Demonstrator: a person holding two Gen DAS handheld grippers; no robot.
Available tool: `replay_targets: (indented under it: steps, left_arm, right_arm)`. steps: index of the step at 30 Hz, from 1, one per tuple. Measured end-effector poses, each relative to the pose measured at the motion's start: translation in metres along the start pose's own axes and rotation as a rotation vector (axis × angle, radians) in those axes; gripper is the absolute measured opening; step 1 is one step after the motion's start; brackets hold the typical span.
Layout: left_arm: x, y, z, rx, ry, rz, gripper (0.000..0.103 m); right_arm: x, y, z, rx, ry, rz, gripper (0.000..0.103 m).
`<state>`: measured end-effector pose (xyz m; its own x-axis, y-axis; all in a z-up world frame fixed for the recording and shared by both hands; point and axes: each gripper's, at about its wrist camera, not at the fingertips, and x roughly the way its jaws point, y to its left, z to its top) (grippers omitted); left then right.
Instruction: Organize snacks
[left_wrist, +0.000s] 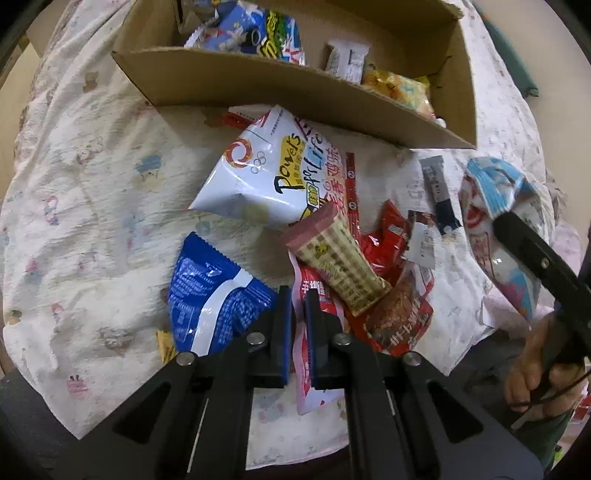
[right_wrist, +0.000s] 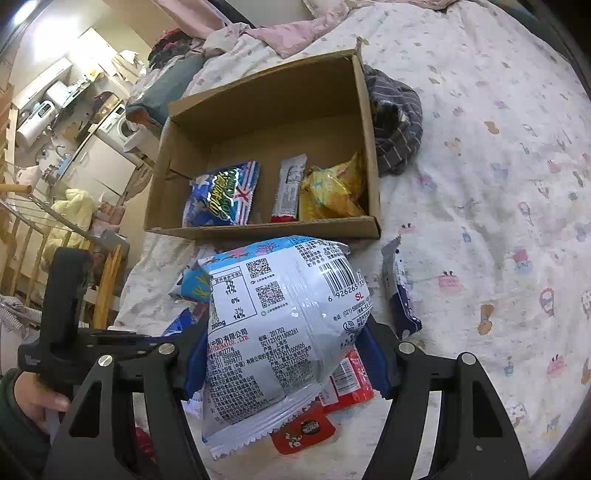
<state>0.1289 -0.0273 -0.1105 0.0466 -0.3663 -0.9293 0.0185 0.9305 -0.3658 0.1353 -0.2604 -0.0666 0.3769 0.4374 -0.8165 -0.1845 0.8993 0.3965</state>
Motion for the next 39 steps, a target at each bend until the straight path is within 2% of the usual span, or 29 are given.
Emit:
replay_targets:
  steps: [5,11,14,16,17,18,19,20,21,23,25,27,29,35,36,37,38,39]
  left_arm:
    - [-0.032,-0.005,-0.016,0.034,-0.066,-0.021,0.002]
    - [-0.081,-0.009,-0.032,0.063,-0.207,0.022,0.002]
    - [-0.092,-0.011,-0.029,0.066,-0.251,0.068,0.002]
    - [-0.091,-0.007,-0.028,0.044,-0.245,0.109,0.003]
    - [-0.086,-0.006,-0.027,0.05,-0.221,0.117,0.01]
    - [-0.077,-0.008,-0.028,0.068,-0.188,0.145,0.028]
    - [-0.066,-0.012,-0.03,0.093,-0.166,0.188,0.04]
    - [-0.057,-0.017,-0.032,0.125,-0.16,0.234,0.057]
    - [-0.048,-0.023,-0.034,0.161,-0.163,0.281,0.059]
    - [-0.03,-0.031,-0.037,0.216,-0.136,0.337,0.059]
    - [-0.012,-0.037,-0.036,0.256,-0.095,0.354,0.059]
    - [0.001,-0.041,-0.032,0.272,-0.082,0.367,0.059]
    - [0.012,-0.042,-0.023,0.289,-0.088,0.414,0.059]
    - [0.037,-0.043,-0.007,0.296,-0.023,0.429,0.059]
    - [0.04,-0.044,-0.007,0.301,-0.016,0.437,0.057]
    - [0.042,-0.043,-0.006,0.302,-0.017,0.442,0.048]
    - [0.042,-0.042,-0.006,0.296,-0.021,0.447,0.027]
    - [0.04,-0.041,-0.005,0.29,-0.026,0.454,0.025]
  right_arm:
    - [-0.008,0.001,0.0,0.004,-0.019,0.018,0.071]
    - [-0.019,0.005,0.001,-0.006,-0.05,0.039,0.071]
    - [-0.023,0.006,0.001,-0.003,-0.055,0.047,0.071]
    - [-0.025,0.009,0.002,-0.003,-0.062,0.053,0.071]
    - [-0.026,0.011,0.002,-0.004,-0.064,0.056,0.071]
    - [-0.027,0.014,0.002,-0.01,-0.07,0.062,0.071]
    - [-0.027,0.015,0.002,-0.014,-0.072,0.064,0.071]
    - [-0.028,0.017,0.003,-0.021,-0.076,0.066,0.071]
    - [-0.028,0.018,0.003,-0.023,-0.078,0.068,0.071]
    - [-0.029,0.018,0.005,-0.018,-0.082,0.074,0.071]
    - [-0.031,0.017,0.006,-0.012,-0.086,0.081,0.071]
    - [-0.033,0.017,0.006,-0.012,-0.092,0.085,0.071]
    - [-0.035,0.016,0.007,-0.012,-0.097,0.089,0.071]
    - [-0.039,0.012,0.008,-0.005,-0.108,0.097,0.071]
    - [-0.039,0.012,0.009,-0.004,-0.108,0.098,0.071]
    - [-0.039,0.012,0.009,-0.004,-0.108,0.098,0.071]
    - [-0.039,0.012,0.009,-0.004,-0.107,0.098,0.071]
    - [-0.039,0.012,0.009,-0.005,-0.107,0.1,0.071]
